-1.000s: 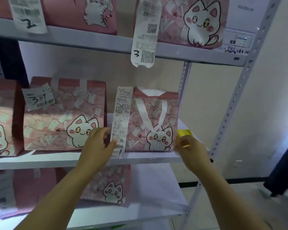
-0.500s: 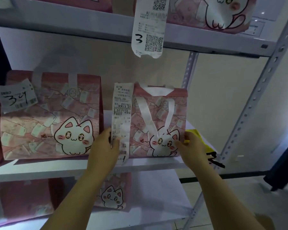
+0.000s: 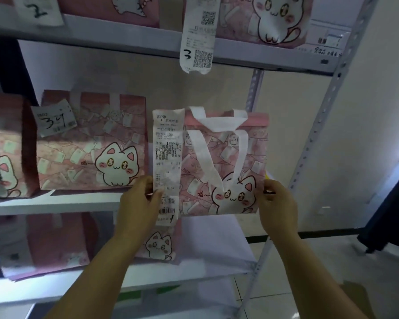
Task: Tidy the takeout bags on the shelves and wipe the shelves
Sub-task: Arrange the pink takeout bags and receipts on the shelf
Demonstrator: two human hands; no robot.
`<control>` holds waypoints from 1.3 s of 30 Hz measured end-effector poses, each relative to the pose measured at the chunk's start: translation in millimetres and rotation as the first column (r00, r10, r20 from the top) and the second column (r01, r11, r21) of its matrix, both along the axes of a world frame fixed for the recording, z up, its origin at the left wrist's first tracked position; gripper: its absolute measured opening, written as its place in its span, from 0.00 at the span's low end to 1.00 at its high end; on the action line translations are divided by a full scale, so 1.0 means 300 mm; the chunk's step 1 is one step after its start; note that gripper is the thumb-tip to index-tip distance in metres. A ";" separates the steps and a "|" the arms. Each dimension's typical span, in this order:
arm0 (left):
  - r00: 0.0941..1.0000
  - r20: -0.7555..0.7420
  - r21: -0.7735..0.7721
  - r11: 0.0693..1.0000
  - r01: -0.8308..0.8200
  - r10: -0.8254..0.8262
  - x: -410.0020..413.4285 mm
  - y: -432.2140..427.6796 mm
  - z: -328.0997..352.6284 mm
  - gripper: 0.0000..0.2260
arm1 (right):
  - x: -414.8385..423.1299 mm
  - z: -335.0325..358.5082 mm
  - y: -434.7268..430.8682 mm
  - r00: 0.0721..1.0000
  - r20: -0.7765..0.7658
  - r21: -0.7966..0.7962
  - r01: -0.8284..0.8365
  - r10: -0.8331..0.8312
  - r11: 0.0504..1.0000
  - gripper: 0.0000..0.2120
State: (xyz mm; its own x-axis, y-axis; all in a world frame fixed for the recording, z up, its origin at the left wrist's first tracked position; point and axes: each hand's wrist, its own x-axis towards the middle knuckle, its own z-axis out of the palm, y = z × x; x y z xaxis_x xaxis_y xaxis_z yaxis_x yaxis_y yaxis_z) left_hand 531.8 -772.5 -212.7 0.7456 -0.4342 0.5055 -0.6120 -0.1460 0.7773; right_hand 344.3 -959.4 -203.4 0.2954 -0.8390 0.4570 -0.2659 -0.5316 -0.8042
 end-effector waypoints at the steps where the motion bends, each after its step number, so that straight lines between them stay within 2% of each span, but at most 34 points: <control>1: 1.000 0.005 -0.010 1.000 -0.002 0.002 -0.025 0.034 -0.002 0.06 | -0.025 -0.003 0.029 1.000 0.011 -0.007 -0.003 0.003 1.000 0.05; 5: 0.997 0.057 -0.038 0.998 -0.039 0.042 -0.108 0.179 0.002 0.07 | -0.113 -0.006 0.149 0.996 0.083 -0.054 -0.039 0.044 0.998 0.03; 8: 0.998 0.035 -0.086 0.995 -0.045 0.049 -0.150 0.295 0.033 0.05 | -0.150 0.027 0.243 0.987 0.133 -0.101 -0.081 0.094 0.992 0.05; 11: 0.992 0.108 -0.142 0.988 -0.057 0.073 -0.182 0.422 0.107 0.05 | -0.154 0.097 0.343 0.969 0.200 -0.177 -0.112 0.147 0.978 0.05; 15: 0.976 0.179 -0.238 0.968 -0.080 0.124 -0.188 0.581 0.243 0.06 | -0.110 0.227 0.477 0.936 0.261 -0.324 -0.148 0.238 0.935 0.06; 21: 0.944 0.268 -0.388 0.918 -0.076 0.191 -0.121 0.776 0.444 0.08 | 0.021 0.422 0.632 0.882 0.355 -0.407 -0.151 0.309 0.901 0.06; 28: 0.874 0.384 -0.447 0.888 -0.106 0.297 0.074 1.013 0.687 0.08 | 0.268 0.650 0.834 0.854 0.378 -0.517 -0.124 0.357 0.847 0.09; 34: 0.787 0.506 -0.399 0.905 -0.150 0.353 0.313 1.208 0.885 0.08 | 0.538 0.810 1.008 0.864 0.345 -0.558 -0.125 0.366 0.820 0.13; 39: 0.747 0.535 -0.366 0.905 -0.215 0.394 0.534 1.314 1.001 0.09 | 0.742 0.896 1.123 0.879 0.270 -0.617 -0.155 0.392 0.771 0.19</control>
